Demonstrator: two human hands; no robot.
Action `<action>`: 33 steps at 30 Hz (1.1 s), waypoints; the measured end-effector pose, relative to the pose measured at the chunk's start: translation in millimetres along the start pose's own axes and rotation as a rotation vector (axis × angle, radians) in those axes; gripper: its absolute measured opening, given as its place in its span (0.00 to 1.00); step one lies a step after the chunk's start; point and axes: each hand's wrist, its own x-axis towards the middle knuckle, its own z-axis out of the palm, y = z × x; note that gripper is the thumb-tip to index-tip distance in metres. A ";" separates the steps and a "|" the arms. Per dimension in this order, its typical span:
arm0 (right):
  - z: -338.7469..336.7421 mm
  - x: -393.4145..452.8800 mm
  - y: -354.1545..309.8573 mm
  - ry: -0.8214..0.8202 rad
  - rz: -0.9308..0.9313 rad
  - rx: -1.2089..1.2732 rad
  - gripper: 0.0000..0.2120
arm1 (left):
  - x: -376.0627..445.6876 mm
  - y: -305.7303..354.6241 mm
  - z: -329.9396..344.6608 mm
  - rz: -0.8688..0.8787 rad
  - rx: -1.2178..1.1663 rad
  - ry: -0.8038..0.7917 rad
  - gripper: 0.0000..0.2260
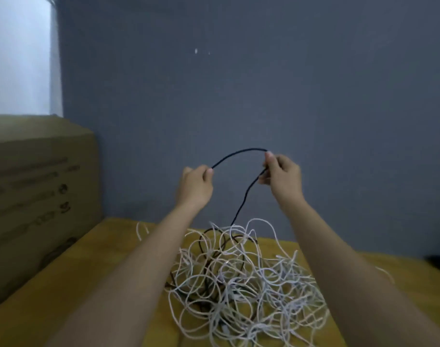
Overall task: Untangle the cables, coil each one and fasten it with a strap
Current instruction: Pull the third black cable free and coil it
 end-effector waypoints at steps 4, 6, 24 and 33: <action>-35.7 -32.1 -51.3 0.064 -0.152 -0.001 0.16 | -37.1 47.4 -34.1 0.119 -0.132 -0.086 0.12; -50.2 -45.3 -67.4 0.132 -0.213 0.038 0.16 | -55.1 64.1 -45.7 0.162 -0.112 -0.085 0.16; -100.2 -201.2 119.2 -0.618 0.156 -0.875 0.23 | -192.7 -65.6 15.7 0.175 0.369 -0.515 0.14; -53.5 -107.6 140.9 -0.670 -0.003 -1.026 0.22 | -153.3 -79.2 37.0 0.194 0.298 -0.620 0.22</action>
